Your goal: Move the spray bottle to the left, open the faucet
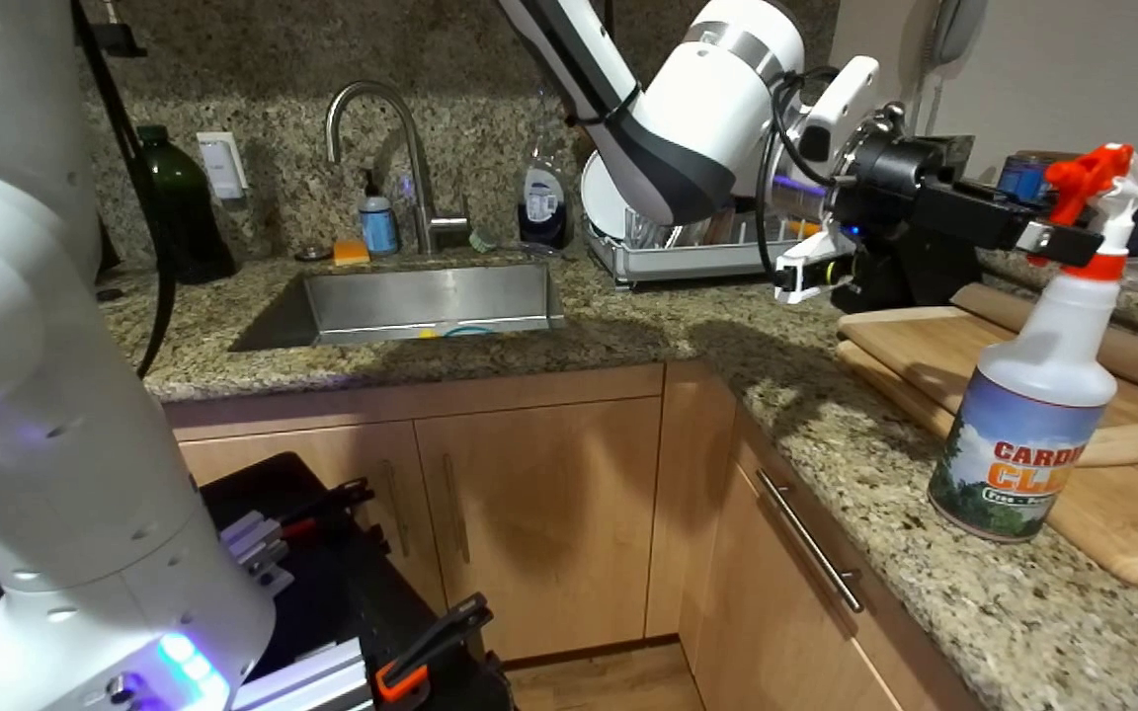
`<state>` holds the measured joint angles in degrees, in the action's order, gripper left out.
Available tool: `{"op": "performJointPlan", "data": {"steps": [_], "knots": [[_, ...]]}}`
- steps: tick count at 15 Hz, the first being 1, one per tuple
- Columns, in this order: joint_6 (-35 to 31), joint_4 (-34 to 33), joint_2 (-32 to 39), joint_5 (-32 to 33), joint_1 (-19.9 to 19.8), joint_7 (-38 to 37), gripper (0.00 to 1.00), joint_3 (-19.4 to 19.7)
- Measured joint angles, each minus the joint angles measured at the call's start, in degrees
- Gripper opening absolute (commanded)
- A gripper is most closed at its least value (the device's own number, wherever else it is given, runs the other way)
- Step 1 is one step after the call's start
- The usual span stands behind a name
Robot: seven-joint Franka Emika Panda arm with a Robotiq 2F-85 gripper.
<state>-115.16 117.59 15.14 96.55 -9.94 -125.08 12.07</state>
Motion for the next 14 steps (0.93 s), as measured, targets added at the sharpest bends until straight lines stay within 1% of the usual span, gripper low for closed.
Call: {"op": "performJointPlan", "data": {"steps": [4,7,10,14], "knots": [[7.45,-1.63,2.62,0.96,0.31,-3.08,1.00,-1.23],[11.83,-3.36,4.50,0.99,0.37,-4.97,1.00,-1.70],[14.96,-5.78,6.20,0.98,0.36,-5.52,1.00,-1.89],[16.13,-9.10,8.30,0.30,0.17,-4.91,1.00,-1.90]]}}
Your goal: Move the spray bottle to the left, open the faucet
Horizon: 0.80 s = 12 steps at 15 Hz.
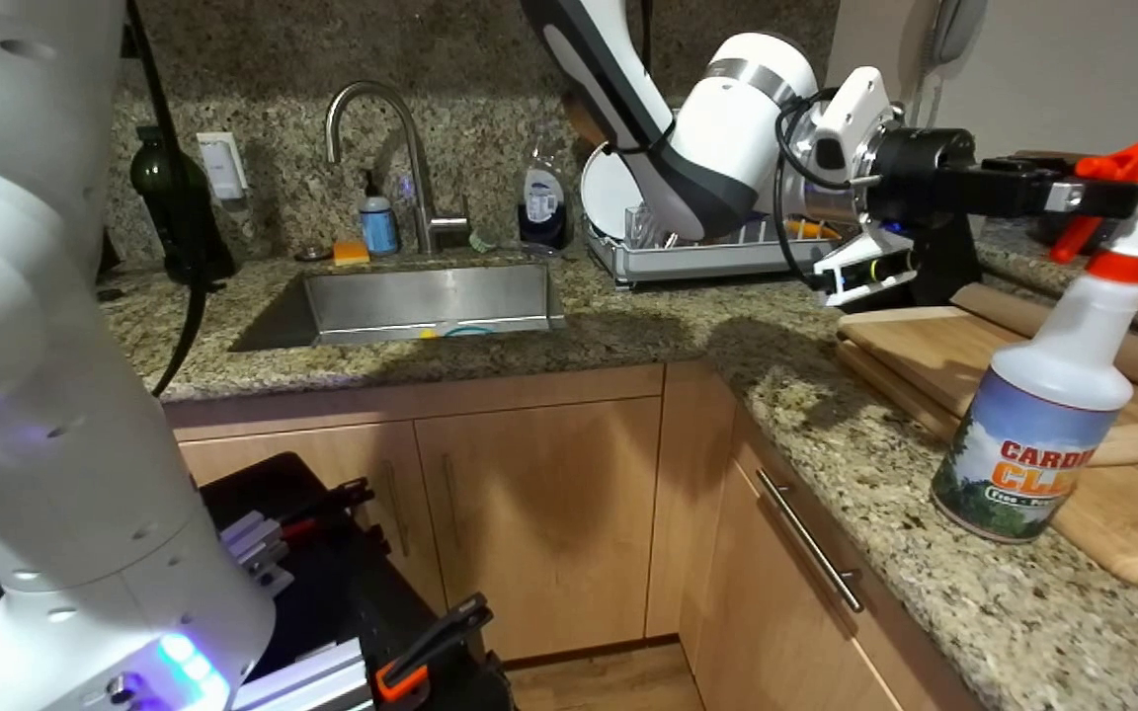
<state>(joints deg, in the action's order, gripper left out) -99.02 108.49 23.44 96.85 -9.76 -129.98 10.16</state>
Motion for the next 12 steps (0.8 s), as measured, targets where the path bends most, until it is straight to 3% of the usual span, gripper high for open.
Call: {"op": "performJointPlan", "data": {"steps": [2,3,4,12], "knots": [[0.01,-1.17,0.80,-1.29,-0.16,1.65,1.00,-0.04],[0.01,-1.51,1.07,-1.63,-0.21,2.07,0.75,-0.04],[0.01,-1.55,1.13,-1.58,-0.20,2.06,0.74,-0.08],[-0.31,-1.53,1.06,-1.78,-0.20,1.83,0.21,-0.60]]}}
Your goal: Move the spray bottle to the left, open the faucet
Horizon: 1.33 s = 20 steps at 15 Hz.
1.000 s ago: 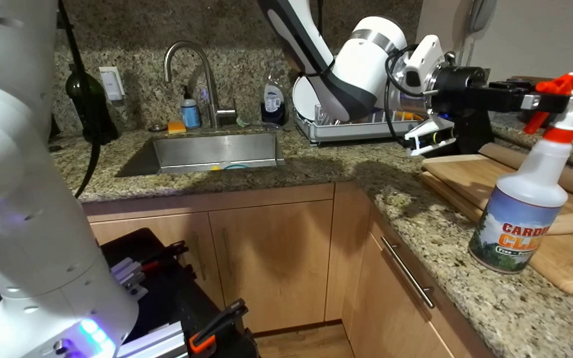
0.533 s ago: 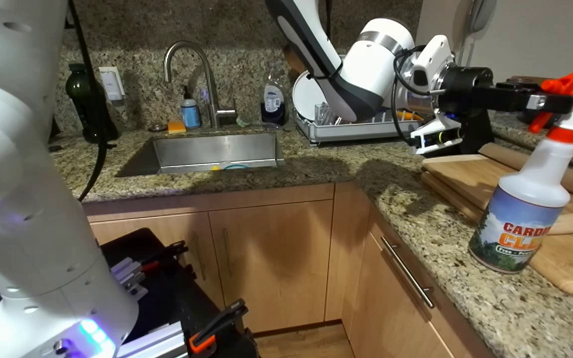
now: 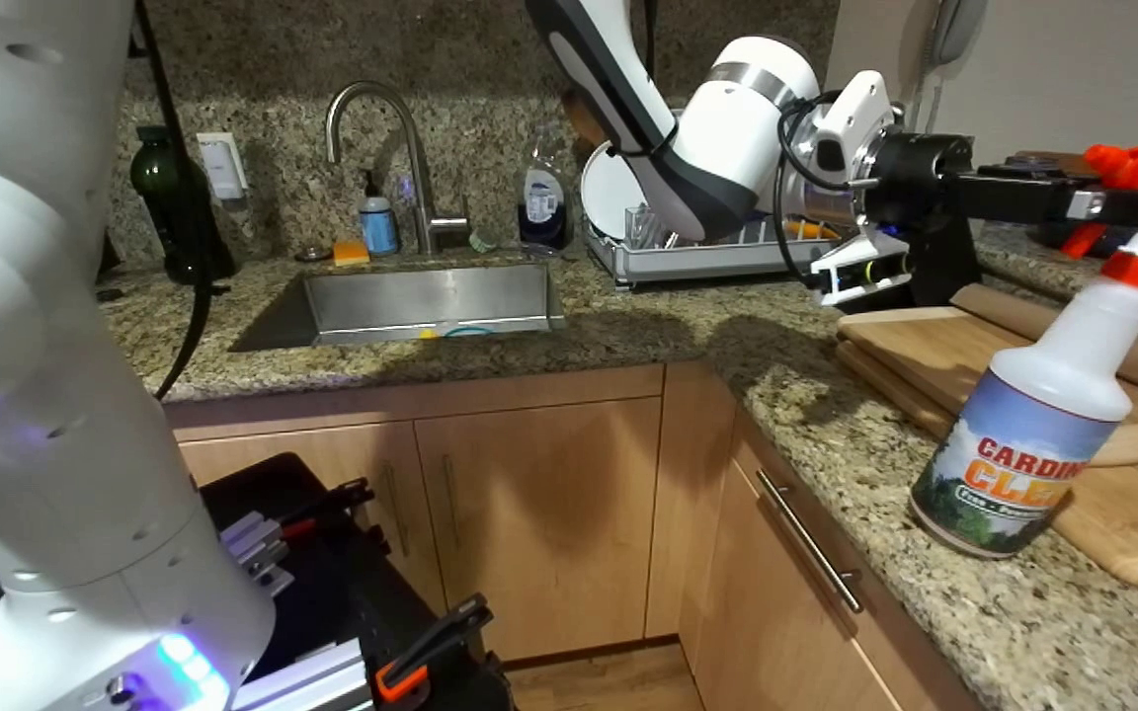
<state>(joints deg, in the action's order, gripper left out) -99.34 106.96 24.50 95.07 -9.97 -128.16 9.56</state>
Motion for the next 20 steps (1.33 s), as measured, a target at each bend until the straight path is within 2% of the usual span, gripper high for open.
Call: {"op": "performJointPlan", "data": {"steps": [2,3,5,8,13,16,20], "knots": [[0.00,0.01,-0.01,-0.02,-0.05,0.04,0.04,0.00],[0.00,0.02,0.00,-0.04,-0.09,0.05,0.00,0.00],[0.01,0.01,-0.02,-0.04,-0.15,0.05,0.05,0.00],[-0.09,0.01,-0.05,-0.05,-0.22,0.11,0.05,0.00],[-6.97,0.51,-2.23,0.45,-1.10,2.01,0.05,-0.06],[-9.67,2.31,-5.36,3.01,-0.09,1.99,0.05,-0.99],[-11.51,6.07,-11.72,10.23,2.87,1.97,0.05,-3.38]]}}
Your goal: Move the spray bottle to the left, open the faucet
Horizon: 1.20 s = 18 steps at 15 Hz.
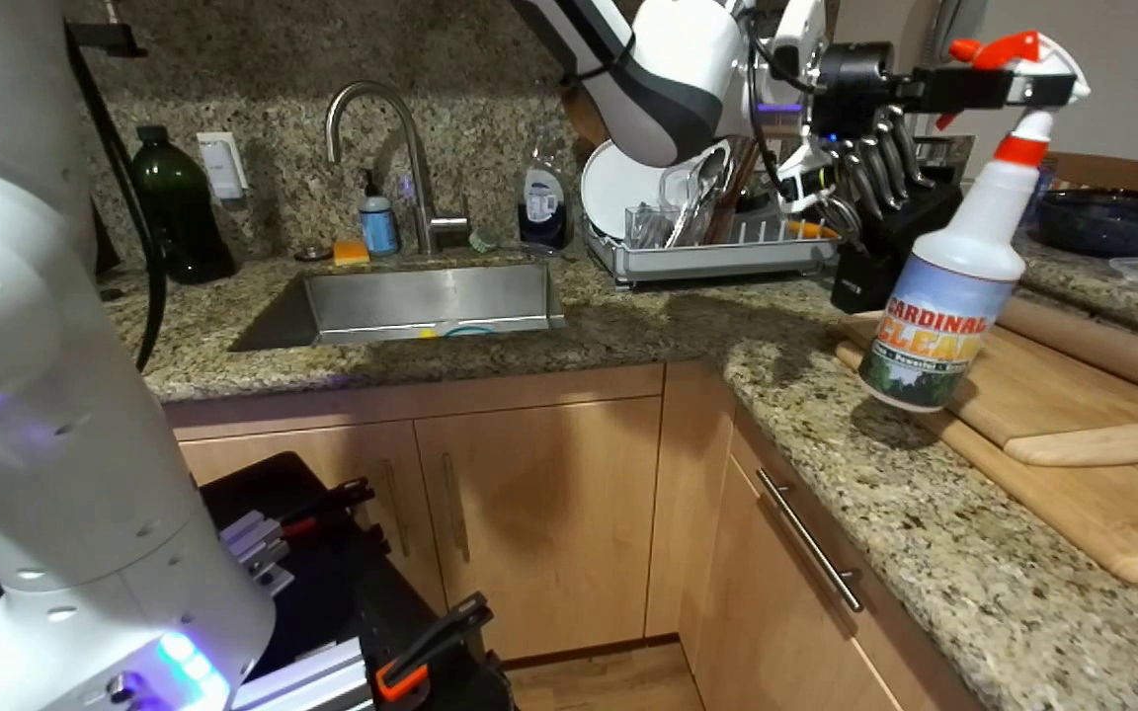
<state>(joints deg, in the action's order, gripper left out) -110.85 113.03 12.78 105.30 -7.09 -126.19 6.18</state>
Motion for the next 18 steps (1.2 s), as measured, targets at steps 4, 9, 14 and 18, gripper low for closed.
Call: {"op": "performJointPlan", "data": {"steps": [4,9,14,18], "knots": [[-2.39,3.47,-3.77,6.55,2.86,-0.29,0.05,-2.84],[-7.86,7.30,-4.93,16.59,5.45,-2.94,0.05,-5.84],[-7.44,9.83,-4.93,26.15,7.81,-8.24,0.05,-7.92],[-7.51,11.74,-5.58,25.83,6.87,-16.30,0.19,-6.96]]}}
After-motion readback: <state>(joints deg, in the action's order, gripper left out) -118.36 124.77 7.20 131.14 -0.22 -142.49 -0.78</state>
